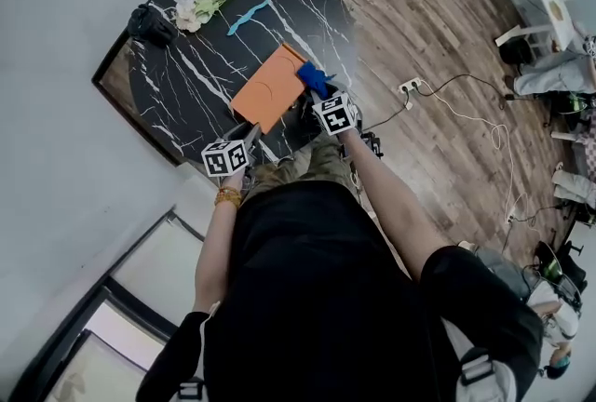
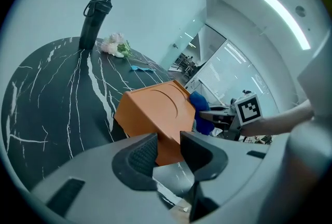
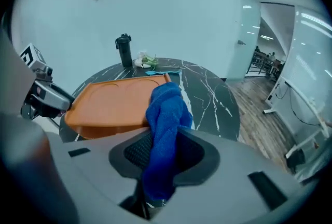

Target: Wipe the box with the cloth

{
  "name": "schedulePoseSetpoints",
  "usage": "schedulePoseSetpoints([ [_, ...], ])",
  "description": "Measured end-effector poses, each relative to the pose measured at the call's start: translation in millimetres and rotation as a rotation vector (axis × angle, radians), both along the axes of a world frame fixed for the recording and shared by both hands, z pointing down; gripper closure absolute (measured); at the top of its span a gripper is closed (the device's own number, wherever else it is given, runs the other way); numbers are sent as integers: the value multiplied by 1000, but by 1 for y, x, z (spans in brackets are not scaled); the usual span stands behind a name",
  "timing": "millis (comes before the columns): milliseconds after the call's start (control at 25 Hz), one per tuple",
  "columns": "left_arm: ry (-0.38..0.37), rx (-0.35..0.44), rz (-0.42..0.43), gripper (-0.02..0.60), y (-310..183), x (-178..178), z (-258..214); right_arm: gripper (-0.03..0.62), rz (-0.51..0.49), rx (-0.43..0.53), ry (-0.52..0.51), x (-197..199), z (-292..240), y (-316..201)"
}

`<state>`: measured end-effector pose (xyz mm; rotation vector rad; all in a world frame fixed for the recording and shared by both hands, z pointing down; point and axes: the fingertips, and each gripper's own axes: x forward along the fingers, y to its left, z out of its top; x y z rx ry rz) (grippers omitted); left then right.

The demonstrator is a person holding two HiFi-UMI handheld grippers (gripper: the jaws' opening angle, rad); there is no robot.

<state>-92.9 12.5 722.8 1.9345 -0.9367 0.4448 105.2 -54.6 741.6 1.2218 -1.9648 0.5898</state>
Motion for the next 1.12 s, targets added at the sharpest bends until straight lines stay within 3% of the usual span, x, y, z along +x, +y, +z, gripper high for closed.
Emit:
schedulePoseSetpoints([
  [280,-15,-9,1,442,-3,-2,3,502,-3,-56,-22,-28,6,11],
  [440,-8,-18,-16,440,-4,-2,1,502,-132,-89,-73,-56,8,33],
  [560,-8,26,-11,443,-7,-3,-9,502,-284,-101,-137,-80,-2,53],
  [640,73,89,-25,443,-12,0,-35,500,-318,-54,-235,-89,-29,55],
  [760,335,183,-23,411,-18,12,-94,500,-305,-17,-494,-107,-89,54],
  [840,458,227,12,371,-16,14,-125,502,-383,-2,-570,-127,-117,61],
  [960,476,259,67,357,-13,11,-145,500,-562,74,-463,-154,-133,77],
  [1120,497,225,109,358,-11,14,-148,499,-716,142,-341,-180,-139,92],
])
